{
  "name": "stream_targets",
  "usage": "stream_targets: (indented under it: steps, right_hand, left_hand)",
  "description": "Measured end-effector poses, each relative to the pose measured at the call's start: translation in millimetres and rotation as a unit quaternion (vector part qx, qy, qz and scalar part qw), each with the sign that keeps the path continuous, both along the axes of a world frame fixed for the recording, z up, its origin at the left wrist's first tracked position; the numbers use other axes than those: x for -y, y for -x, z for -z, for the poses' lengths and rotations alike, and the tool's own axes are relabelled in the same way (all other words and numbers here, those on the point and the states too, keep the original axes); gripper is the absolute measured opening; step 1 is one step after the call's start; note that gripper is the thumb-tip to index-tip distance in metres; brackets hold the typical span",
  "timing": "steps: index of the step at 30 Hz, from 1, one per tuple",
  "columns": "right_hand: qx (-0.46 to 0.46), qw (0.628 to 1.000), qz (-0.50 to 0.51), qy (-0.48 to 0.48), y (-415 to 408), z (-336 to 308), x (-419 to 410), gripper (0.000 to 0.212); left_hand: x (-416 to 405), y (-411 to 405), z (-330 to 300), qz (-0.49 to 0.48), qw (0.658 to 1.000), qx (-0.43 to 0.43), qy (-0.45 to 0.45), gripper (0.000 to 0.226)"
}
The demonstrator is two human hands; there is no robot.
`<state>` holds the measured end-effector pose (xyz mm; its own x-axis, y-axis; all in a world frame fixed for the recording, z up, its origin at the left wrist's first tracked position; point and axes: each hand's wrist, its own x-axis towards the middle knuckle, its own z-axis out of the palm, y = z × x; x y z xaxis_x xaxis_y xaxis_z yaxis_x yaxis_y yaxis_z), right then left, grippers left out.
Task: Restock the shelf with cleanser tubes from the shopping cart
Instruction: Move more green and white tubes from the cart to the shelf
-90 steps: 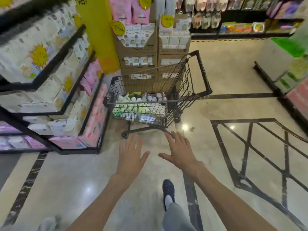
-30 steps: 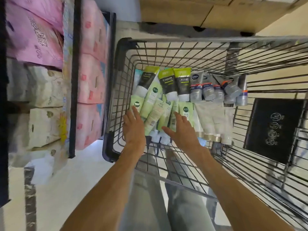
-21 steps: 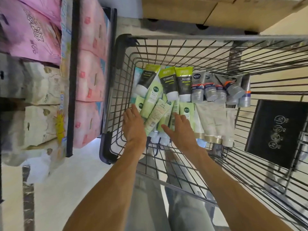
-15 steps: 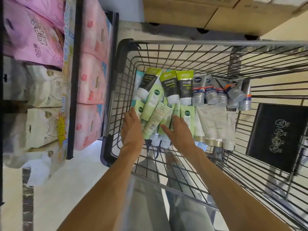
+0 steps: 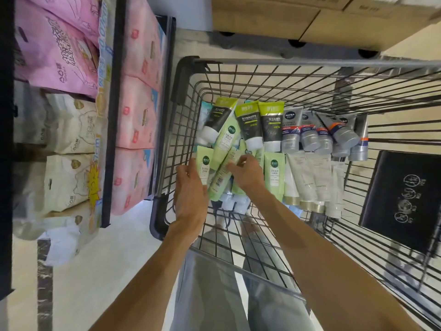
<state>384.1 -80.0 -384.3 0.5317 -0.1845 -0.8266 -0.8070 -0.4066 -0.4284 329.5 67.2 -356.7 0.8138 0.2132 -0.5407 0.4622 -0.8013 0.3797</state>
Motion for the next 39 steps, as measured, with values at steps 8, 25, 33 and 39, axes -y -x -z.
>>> stream_targets:
  steps: [8, 25, 33, 39]
  right_hand:
    - [0.06, 0.983, 0.137, -0.106, 23.1, -13.0, 20.8, 0.048]
    - [0.083, 0.99, 0.084, -0.079, 37.2, 2.5, 52.2, 0.052]
    - [0.038, 0.992, 0.084, -0.085, 37.3, -1.8, 70.1, 0.037]
    - [0.048, 0.994, 0.06, -0.077, 45.9, -22.3, 72.2, 0.027]
  left_hand:
    - [-0.1, 2.6, 1.7, -0.055, 0.993, 0.014, 0.101, 0.072]
    - [-6.0, -4.0, 6.5, -0.123, 0.973, -0.037, 0.191, 0.062]
    - [-1.2, -3.8, 3.0, -0.133, 0.96, -0.066, 0.238, 0.06]
    - [-2.5, -5.1, -10.3, -0.153, 0.951, -0.074, 0.257, 0.048]
